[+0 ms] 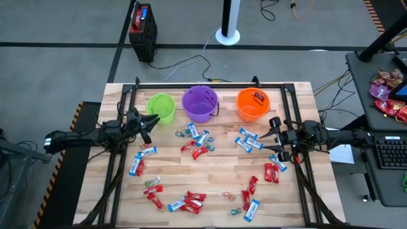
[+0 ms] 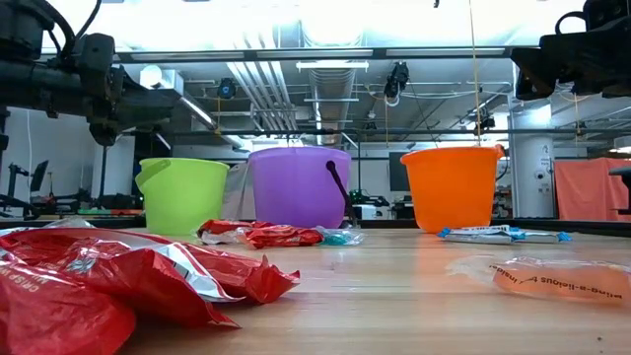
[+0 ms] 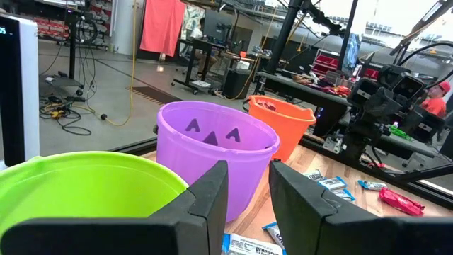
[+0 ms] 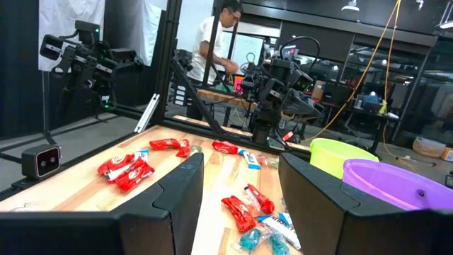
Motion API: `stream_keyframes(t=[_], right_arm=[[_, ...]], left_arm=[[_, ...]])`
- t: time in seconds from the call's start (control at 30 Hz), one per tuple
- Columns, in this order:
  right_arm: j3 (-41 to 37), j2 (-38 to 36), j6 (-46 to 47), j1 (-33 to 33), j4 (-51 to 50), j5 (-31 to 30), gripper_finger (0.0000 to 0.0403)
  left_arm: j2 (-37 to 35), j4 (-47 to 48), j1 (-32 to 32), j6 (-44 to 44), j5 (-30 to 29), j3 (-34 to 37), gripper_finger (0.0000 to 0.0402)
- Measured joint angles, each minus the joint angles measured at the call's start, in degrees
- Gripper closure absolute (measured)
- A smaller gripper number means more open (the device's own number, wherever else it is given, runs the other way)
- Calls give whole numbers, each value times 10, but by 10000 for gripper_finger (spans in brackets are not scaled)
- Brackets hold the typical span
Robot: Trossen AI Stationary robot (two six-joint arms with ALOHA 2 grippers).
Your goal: Sort candy by brand, put in halloween buckets
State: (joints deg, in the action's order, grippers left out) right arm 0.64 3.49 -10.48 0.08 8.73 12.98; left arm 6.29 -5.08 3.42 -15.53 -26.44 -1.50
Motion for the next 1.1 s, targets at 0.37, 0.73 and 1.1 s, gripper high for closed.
stream_keyframes(t=[0.37, 0.73, 1.1], right_arm=[[0, 0, 0, 0, 0, 0, 225], [0, 1, 22, 0, 1, -49, 225], [0, 66, 523, 0, 116, -449, 225]], left_arm=[[0, 0, 0, 0, 0, 0, 313], [0, 0, 0, 0, 0, 0, 313], [0, -47, 0, -182, 21, 0, 313]])
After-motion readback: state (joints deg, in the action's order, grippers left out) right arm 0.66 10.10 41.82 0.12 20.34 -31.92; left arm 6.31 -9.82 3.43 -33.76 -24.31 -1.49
